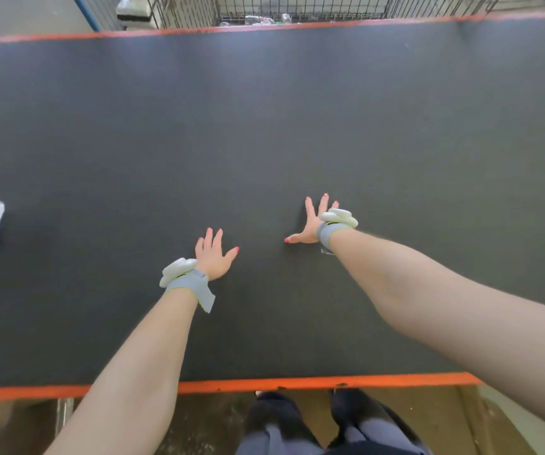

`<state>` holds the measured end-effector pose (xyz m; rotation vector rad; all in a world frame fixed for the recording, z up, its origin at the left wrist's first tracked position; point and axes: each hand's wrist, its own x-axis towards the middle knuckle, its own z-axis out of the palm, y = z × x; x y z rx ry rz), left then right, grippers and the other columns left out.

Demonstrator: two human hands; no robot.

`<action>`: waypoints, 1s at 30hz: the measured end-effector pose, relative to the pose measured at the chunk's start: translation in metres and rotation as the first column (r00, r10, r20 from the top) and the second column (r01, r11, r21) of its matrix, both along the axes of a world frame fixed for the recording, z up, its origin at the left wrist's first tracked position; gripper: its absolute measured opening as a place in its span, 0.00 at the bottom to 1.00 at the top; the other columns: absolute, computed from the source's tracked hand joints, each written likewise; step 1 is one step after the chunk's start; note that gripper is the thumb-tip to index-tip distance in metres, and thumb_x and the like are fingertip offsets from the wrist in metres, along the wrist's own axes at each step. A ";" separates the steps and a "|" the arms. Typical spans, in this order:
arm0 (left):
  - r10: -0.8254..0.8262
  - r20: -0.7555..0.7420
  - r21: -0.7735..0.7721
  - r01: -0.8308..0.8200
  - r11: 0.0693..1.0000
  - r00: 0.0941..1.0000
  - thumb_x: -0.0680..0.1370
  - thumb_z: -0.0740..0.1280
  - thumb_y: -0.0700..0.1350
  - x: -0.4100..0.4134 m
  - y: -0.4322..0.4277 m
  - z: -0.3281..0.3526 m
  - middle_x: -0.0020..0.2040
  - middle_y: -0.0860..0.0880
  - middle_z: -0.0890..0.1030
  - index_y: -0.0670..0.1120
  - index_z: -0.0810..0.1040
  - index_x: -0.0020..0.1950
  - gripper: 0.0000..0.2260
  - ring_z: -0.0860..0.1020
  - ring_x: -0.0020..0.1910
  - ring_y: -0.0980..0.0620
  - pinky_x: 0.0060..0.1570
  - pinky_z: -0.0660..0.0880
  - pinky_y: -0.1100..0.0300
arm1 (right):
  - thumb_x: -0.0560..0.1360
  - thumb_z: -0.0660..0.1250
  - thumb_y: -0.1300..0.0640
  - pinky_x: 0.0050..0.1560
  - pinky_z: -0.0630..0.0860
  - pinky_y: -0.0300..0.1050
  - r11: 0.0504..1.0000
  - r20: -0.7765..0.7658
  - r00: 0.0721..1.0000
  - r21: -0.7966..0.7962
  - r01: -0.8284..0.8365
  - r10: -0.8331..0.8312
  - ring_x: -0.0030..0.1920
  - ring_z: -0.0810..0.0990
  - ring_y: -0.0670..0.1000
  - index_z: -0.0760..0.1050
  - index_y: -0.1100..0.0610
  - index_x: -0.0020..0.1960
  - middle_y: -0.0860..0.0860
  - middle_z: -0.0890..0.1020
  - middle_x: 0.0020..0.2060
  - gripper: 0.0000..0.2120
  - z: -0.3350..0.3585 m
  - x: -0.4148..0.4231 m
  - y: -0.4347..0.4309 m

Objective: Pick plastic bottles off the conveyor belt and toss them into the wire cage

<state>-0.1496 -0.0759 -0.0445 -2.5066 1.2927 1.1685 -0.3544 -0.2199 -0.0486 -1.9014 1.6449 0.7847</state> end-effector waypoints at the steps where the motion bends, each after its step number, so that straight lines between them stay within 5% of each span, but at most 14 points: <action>1: 0.023 -0.018 -0.058 -0.024 0.998 1.000 0.82 0.55 0.58 -0.004 -0.003 0.006 0.79 0.49 0.43 0.50 0.46 0.80 0.31 0.44 0.78 0.45 0.74 0.48 0.45 | 0.61 0.64 0.23 0.71 0.57 0.67 1.000 -0.012 1.000 0.003 0.027 -0.027 0.78 0.40 0.62 0.33 0.42 0.77 0.51 0.34 0.77 0.59 0.005 -0.006 -0.003; 8: -0.014 0.153 -0.064 0.024 0.998 0.988 0.79 0.61 0.58 0.022 0.003 0.045 0.79 0.50 0.42 0.50 0.44 0.79 0.36 0.42 0.78 0.48 0.73 0.49 0.39 | 0.68 0.62 0.26 0.66 0.68 0.52 0.999 0.064 0.998 0.031 0.008 -0.010 0.72 0.67 0.60 0.35 0.40 0.77 0.51 0.35 0.77 0.51 0.038 0.020 0.005; 13: 0.040 0.290 -0.018 -0.036 0.999 0.956 0.76 0.66 0.59 0.054 0.028 0.059 0.78 0.51 0.34 0.55 0.38 0.78 0.43 0.36 0.77 0.46 0.69 0.48 0.31 | 0.70 0.63 0.30 0.67 0.66 0.55 0.991 0.131 0.984 0.040 -0.130 0.124 0.74 0.62 0.62 0.35 0.40 0.77 0.50 0.35 0.77 0.49 0.042 0.051 0.019; 19: 0.164 0.439 -0.007 -0.179 0.984 0.883 0.73 0.68 0.62 0.098 0.066 0.064 0.76 0.48 0.29 0.56 0.34 0.77 0.48 0.34 0.76 0.39 0.67 0.50 0.26 | 0.70 0.64 0.31 0.64 0.69 0.54 0.986 0.151 0.977 0.053 -0.158 0.148 0.72 0.67 0.61 0.35 0.41 0.78 0.51 0.35 0.77 0.49 0.044 0.079 0.027; 24: 0.306 0.364 -0.084 -0.296 0.951 0.880 0.70 0.72 0.61 0.113 0.062 0.059 0.76 0.45 0.29 0.55 0.33 0.77 0.53 0.34 0.75 0.35 0.70 0.50 0.31 | 0.71 0.63 0.31 0.71 0.59 0.58 0.985 0.166 0.973 0.042 -0.168 0.159 0.77 0.52 0.64 0.35 0.41 0.77 0.52 0.35 0.77 0.48 0.042 0.092 0.023; 27: 0.349 0.232 -0.097 -0.336 0.937 0.908 0.69 0.73 0.60 0.103 0.038 0.047 0.77 0.42 0.35 0.57 0.32 0.76 0.54 0.43 0.76 0.33 0.74 0.50 0.39 | 0.72 0.63 0.32 0.73 0.54 0.59 0.987 0.204 0.970 0.064 -0.146 0.130 0.77 0.47 0.63 0.35 0.40 0.77 0.52 0.35 0.77 0.47 0.035 0.096 0.020; 30: 0.300 0.230 -0.144 -0.272 0.951 0.926 0.73 0.68 0.62 0.083 0.008 0.035 0.73 0.36 0.54 0.58 0.35 0.77 0.47 0.63 0.67 0.32 0.69 0.61 0.42 | 0.73 0.64 0.34 0.73 0.53 0.60 0.992 0.244 0.964 0.041 -0.123 0.109 0.78 0.47 0.62 0.35 0.40 0.77 0.51 0.37 0.78 0.46 0.029 0.096 0.013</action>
